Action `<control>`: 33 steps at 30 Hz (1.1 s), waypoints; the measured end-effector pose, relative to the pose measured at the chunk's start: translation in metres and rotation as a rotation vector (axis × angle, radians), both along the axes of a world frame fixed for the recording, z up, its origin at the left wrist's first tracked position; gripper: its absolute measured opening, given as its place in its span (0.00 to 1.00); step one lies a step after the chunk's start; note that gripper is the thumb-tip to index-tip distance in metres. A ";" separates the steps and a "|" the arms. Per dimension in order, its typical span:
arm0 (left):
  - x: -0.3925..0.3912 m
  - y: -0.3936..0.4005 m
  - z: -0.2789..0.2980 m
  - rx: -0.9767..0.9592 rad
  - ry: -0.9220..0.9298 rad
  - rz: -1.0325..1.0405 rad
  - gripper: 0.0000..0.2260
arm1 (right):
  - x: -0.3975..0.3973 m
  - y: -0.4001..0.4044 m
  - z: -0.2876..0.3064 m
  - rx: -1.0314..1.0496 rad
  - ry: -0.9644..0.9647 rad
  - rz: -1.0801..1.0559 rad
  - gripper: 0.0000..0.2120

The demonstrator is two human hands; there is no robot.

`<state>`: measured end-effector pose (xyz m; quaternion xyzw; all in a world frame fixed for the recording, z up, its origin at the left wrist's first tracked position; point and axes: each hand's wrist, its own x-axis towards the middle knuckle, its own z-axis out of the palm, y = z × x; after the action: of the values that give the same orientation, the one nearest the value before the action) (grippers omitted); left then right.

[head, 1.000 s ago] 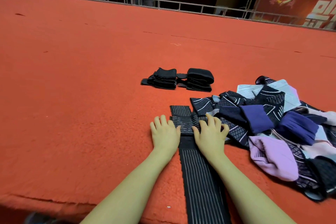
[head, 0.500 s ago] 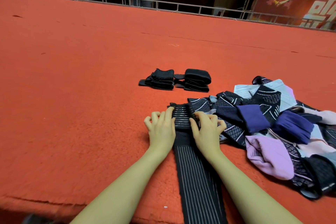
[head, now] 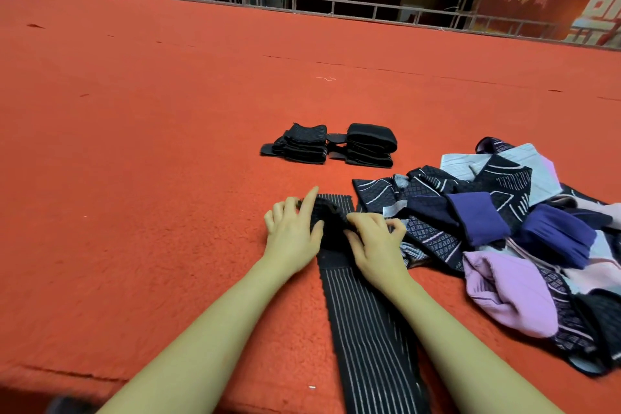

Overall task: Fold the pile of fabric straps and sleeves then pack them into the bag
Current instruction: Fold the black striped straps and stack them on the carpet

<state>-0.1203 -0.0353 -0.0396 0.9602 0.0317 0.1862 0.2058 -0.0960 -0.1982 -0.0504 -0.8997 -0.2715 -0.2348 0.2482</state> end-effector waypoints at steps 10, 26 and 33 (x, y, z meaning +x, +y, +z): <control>0.022 0.028 0.013 -0.170 -0.113 0.082 0.10 | 0.013 0.002 0.016 -0.146 0.194 -0.046 0.34; 0.034 0.026 -0.005 0.036 0.008 0.177 0.18 | 0.012 0.005 0.008 -0.677 0.161 0.128 0.41; 0.031 0.022 -0.010 0.041 -0.296 0.143 0.14 | 0.010 0.011 0.009 -0.648 0.199 0.104 0.40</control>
<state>-0.0895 -0.0135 -0.0494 0.9216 0.0653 0.3402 0.1749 -0.0860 -0.1868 -0.0411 -0.9352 -0.3521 -0.0344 -0.0134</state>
